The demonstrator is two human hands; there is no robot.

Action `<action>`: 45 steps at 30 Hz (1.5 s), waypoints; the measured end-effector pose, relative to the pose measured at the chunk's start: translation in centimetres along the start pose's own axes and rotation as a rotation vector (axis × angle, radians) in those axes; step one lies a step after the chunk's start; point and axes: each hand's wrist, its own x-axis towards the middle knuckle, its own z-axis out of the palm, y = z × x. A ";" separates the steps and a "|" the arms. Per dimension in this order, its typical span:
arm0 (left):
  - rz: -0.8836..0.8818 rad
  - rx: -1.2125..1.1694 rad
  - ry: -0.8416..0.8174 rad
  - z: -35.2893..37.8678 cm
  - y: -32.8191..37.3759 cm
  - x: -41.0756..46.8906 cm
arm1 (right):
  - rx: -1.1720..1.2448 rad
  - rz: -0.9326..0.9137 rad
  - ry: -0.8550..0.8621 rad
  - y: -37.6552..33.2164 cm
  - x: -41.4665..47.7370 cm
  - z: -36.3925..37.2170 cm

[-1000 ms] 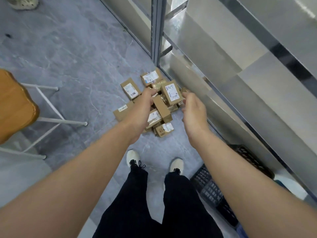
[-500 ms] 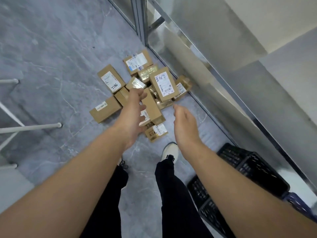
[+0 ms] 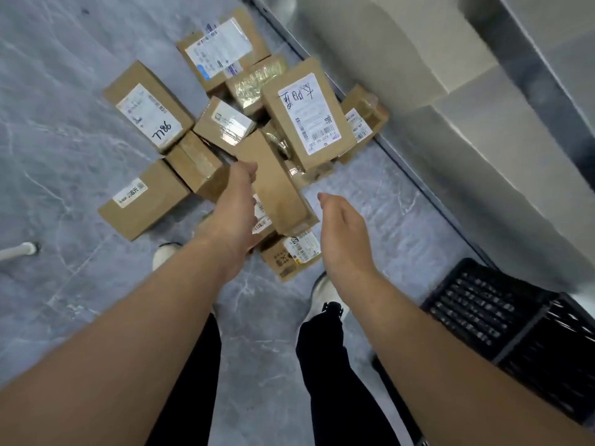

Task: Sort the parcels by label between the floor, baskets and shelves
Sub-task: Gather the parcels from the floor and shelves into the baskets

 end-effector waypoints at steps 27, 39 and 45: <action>0.031 -0.111 -0.094 -1.7 -3.2 2.0 | 0.083 -0.192 0.022 3.3 2.2 2.3; 0.151 0.140 -0.174 -3.7 2.7 -2.6 | 0.305 -0.260 0.092 -1.1 -1.7 0.9; 0.173 0.041 -0.141 -3.6 5.2 -5.0 | 0.394 -0.310 0.087 -3.3 -3.8 0.3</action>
